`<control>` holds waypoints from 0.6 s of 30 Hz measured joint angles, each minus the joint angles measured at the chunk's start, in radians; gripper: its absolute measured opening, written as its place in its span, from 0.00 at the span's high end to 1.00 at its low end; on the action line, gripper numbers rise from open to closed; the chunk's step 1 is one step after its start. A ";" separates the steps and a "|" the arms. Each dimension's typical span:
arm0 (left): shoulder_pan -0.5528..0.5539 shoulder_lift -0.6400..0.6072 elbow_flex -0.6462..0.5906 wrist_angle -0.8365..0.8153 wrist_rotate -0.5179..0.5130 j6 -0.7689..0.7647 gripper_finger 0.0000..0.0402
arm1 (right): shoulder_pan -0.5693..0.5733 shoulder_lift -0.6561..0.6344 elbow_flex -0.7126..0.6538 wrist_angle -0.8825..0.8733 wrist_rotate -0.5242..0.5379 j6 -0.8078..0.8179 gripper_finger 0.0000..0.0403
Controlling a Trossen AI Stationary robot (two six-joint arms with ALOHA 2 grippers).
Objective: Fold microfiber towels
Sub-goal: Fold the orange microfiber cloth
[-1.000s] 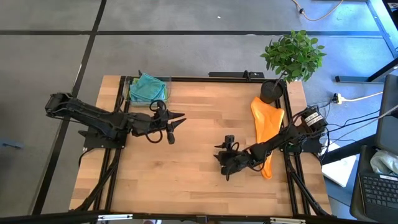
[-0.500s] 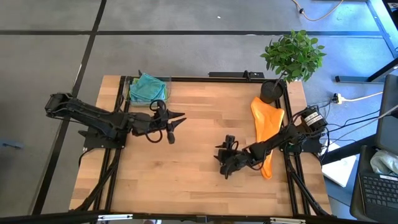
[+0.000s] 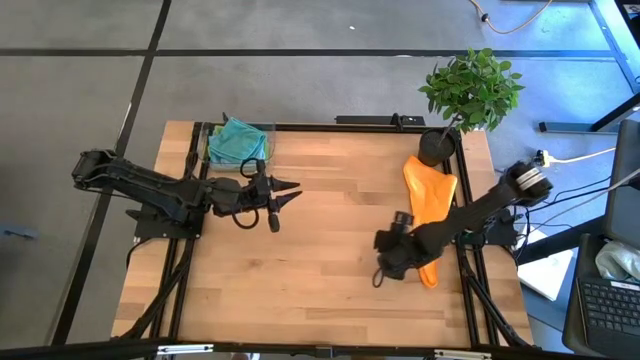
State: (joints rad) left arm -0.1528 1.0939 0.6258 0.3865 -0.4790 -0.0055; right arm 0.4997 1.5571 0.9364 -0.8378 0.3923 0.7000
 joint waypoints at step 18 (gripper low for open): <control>-0.039 0.000 0.000 -0.010 0.028 -0.038 0.79 | 0.051 -0.062 -0.260 -0.166 -0.201 0.354 0.32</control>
State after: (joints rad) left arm -0.1921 1.0939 0.6258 0.3764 -0.4510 -0.0436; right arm 0.5507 1.4948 0.6761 -1.0039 0.1908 1.0537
